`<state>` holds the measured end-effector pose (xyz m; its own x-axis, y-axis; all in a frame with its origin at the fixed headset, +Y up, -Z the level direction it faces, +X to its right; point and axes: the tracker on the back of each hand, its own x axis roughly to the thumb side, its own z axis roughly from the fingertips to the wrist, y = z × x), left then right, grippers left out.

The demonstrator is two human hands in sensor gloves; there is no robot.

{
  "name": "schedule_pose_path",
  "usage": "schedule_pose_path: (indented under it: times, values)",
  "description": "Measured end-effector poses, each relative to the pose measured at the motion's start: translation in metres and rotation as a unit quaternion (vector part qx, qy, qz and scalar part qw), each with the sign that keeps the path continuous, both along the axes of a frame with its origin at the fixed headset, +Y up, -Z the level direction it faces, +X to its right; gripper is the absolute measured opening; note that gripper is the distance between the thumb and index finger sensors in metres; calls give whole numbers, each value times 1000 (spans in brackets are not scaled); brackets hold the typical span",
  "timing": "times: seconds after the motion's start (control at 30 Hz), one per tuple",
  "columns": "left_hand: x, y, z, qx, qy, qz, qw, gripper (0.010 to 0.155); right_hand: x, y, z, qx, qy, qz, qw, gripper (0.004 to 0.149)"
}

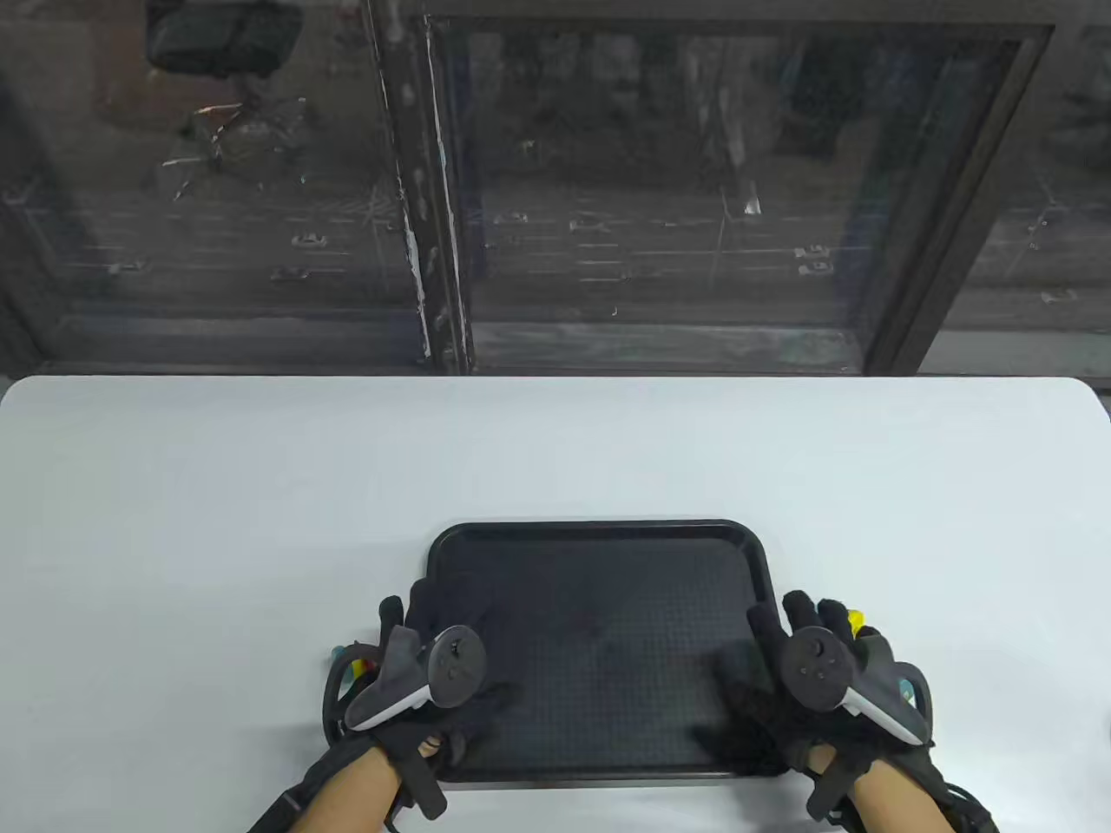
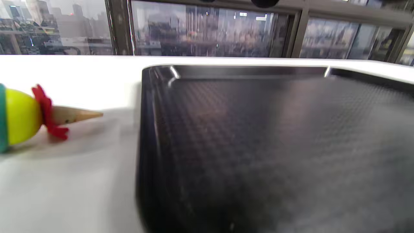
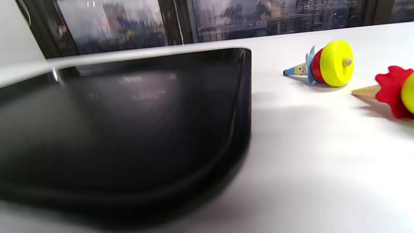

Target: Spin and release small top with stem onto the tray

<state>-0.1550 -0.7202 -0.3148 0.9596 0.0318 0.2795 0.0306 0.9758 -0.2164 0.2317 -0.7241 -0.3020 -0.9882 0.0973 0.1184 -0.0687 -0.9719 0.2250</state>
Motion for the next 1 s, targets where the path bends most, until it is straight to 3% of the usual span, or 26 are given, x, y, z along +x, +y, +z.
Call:
schedule_pose_path:
  times: [0.1, 0.27, 0.4, 0.57, 0.7, 0.87, 0.93, 1.0]
  values:
    - [2, -4, -3, -14, 0, 11, 1000, 87, -6, -6, 0, -13, 5, -6, 1000, 83]
    - [0, 0, -4, -5, 2, 17, 1000, 86, 4, 5, -1, 22, -2, -21, 1000, 83]
    - [-9, 8, -6, 8, 19, 31, 999, 86, 45, 18, -10, 69, -70, -69, 993, 81]
    - [-29, 8, -8, -6, 63, 68, 996, 84, 107, -2, -19, -45, -186, -153, 970, 81]
    - [-46, 7, -9, -20, 98, 78, 992, 83, 126, -18, -22, -95, -246, -83, 961, 83]
    - [-63, 9, -8, -28, 135, 125, 983, 83, 116, -40, -32, -104, -270, 26, 957, 80]
    - [-69, 9, -6, -31, 144, 139, 979, 83, 102, -46, -36, -67, -261, 124, 955, 76]
    - [-72, 9, -6, -37, 149, 148, 977, 83, 93, -46, -38, -10, -257, 141, 956, 68]
